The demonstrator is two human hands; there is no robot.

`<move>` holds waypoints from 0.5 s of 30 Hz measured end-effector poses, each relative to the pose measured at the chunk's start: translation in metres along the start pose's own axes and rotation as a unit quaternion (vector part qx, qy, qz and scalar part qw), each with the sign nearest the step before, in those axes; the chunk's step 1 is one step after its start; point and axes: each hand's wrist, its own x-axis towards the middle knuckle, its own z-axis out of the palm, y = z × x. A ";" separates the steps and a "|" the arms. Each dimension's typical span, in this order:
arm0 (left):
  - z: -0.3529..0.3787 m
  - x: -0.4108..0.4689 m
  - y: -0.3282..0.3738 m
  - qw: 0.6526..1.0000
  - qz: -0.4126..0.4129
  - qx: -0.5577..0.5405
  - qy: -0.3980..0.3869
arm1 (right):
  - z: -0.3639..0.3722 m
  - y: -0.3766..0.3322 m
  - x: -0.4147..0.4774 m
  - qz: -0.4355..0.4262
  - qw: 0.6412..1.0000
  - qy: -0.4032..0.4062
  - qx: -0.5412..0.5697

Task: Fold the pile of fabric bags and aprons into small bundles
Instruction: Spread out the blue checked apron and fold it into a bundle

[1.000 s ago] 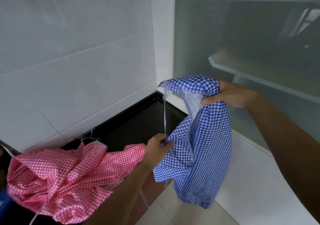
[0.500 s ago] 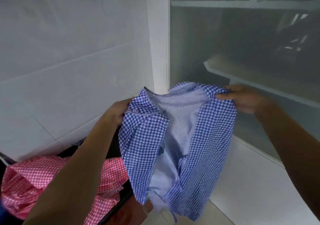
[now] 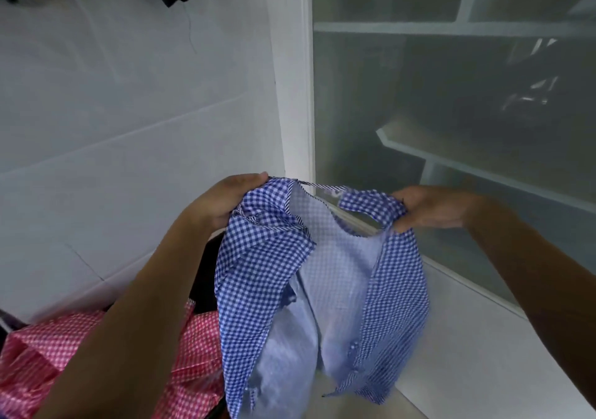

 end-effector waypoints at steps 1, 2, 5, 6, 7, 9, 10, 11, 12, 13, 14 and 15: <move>-0.003 0.000 0.001 1.000 0.000 0.005 -0.011 | -0.001 0.000 -0.001 -0.002 1.000 0.000 0.009; -0.006 0.000 0.003 1.000 0.000 0.010 -0.023 | -0.001 -0.001 -0.003 0.006 1.000 -0.010 0.008; -0.014 -0.001 0.009 0.996 -0.005 0.045 -0.074 | 0.002 -0.009 -0.007 0.051 0.978 -0.020 -0.201; -0.018 0.000 0.010 0.994 -0.011 0.066 -0.091 | 0.003 -0.013 -0.007 0.053 0.952 0.013 -0.302; -0.021 0.000 0.010 0.991 -0.018 0.080 -0.108 | 0.005 -0.017 -0.006 0.039 0.925 0.070 -0.371; -0.025 0.002 0.011 0.985 -0.010 0.110 -0.133 | 0.010 -0.027 -0.005 -0.036 0.907 0.220 -0.358; -0.026 0.003 0.009 0.981 0.003 0.139 -0.133 | 0.010 -0.034 -0.005 -0.054 0.911 0.302 -0.278; -0.024 0.002 0.008 0.977 0.013 0.174 -0.126 | 0.007 -0.041 -0.006 -0.061 0.912 0.365 -0.178; -0.020 0.001 0.004 0.971 0.017 0.212 -0.111 | 0.007 -0.049 -0.008 -0.050 0.911 0.400 -0.093; -0.016 0.000 -0.001 0.966 0.013 0.242 -0.092 | 0.004 -0.055 -0.008 -0.037 0.913 0.405 -0.043; -0.013 0.002 -0.009 0.963 0.007 0.260 -0.073 | 0.002 -0.061 -0.010 -0.021 0.919 0.392 -0.034; -0.008 0.003 -0.017 0.962 0.001 0.268 -0.053 | 0.003 -0.064 -0.010 -0.019 0.925 0.375 -0.063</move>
